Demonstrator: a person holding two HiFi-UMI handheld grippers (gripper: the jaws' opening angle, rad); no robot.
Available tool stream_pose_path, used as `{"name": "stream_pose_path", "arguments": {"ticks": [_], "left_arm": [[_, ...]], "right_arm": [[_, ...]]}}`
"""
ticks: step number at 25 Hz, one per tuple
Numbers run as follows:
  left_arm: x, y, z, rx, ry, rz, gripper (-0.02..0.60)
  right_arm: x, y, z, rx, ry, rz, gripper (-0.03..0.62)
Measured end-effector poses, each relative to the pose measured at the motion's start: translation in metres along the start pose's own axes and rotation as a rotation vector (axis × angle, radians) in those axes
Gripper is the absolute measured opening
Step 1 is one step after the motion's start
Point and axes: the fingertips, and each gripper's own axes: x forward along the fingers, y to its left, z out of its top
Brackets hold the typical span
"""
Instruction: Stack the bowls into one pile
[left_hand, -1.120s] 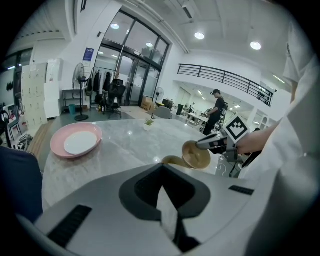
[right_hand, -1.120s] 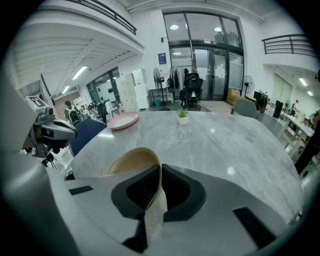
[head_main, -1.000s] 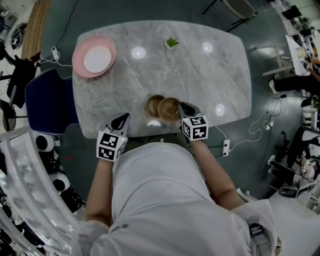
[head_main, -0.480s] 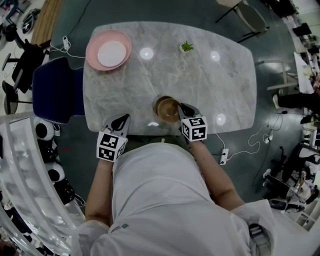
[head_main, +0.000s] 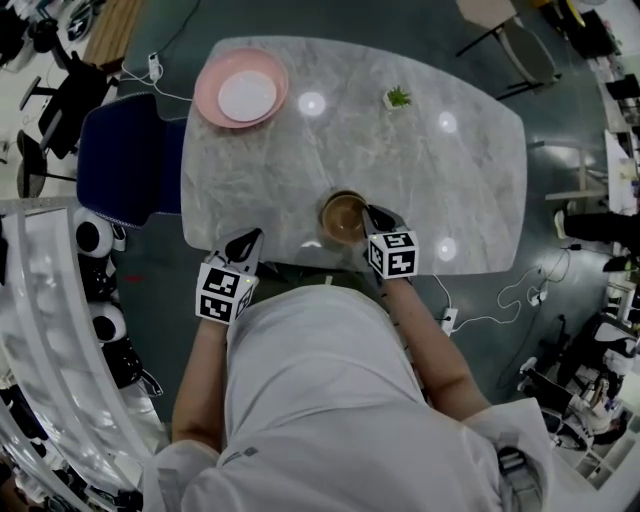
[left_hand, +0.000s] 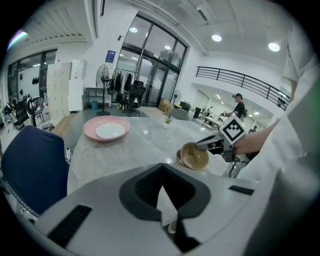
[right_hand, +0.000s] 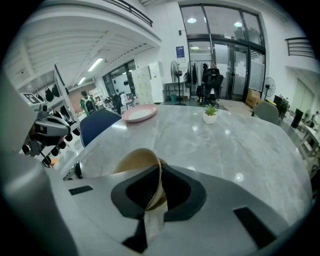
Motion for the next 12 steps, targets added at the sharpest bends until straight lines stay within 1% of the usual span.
{"name": "stream_pose_path", "arguments": {"ticks": [12], "left_arm": [[-0.008,0.000,-0.009,-0.032,0.015,0.040,0.002]], "right_arm": [[0.015,-0.005,-0.004,-0.009,0.021,0.017,0.032]]}}
